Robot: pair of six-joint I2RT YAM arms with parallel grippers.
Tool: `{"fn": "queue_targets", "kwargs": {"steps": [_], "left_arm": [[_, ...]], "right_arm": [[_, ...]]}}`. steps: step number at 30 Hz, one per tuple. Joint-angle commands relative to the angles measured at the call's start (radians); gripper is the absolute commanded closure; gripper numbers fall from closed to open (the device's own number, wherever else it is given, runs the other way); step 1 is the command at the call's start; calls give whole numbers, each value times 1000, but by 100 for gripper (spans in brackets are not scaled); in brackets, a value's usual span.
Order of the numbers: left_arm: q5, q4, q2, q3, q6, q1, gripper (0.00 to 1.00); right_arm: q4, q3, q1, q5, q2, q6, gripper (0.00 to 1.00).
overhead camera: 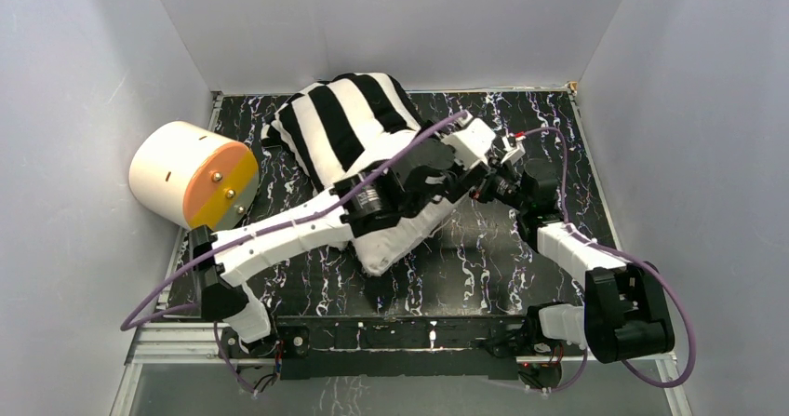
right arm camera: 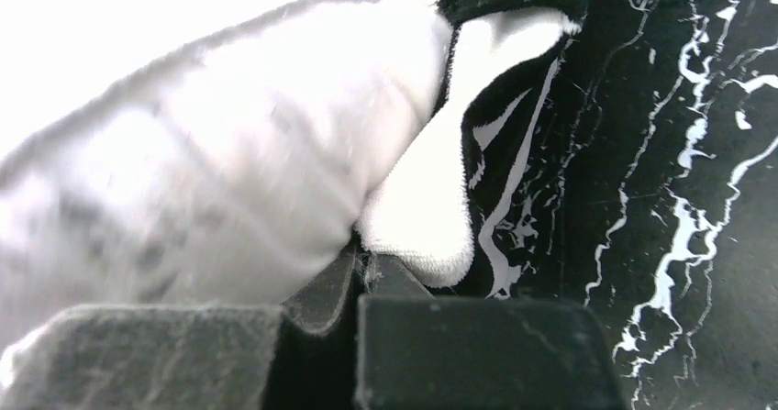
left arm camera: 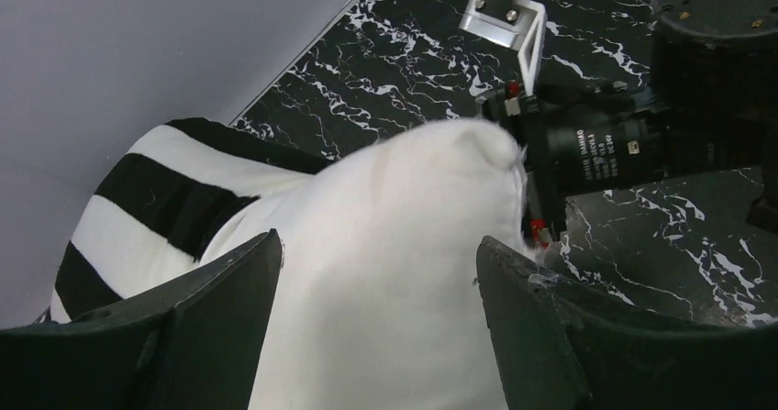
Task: Put the pillow into the pillowcase
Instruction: Stuff the pillow into the pillowcase.
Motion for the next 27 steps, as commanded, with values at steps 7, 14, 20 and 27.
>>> {"fn": "queue_targets", "kwargs": {"steps": [7, 14, 20, 27], "left_arm": [[-336, 92, 216, -25, 105, -61, 13], [-421, -25, 302, -69, 9, 112, 100], [-354, 82, 279, -153, -32, 238, 100], [-299, 84, 319, -189, -128, 317, 100]], "right_arm": [[-7, 110, 26, 35, -66, -39, 100], [-140, 112, 23, -16, -141, -150, 100], [-244, 96, 24, -147, -314, -227, 100], [-402, 58, 23, -184, -466, -281, 100]]}}
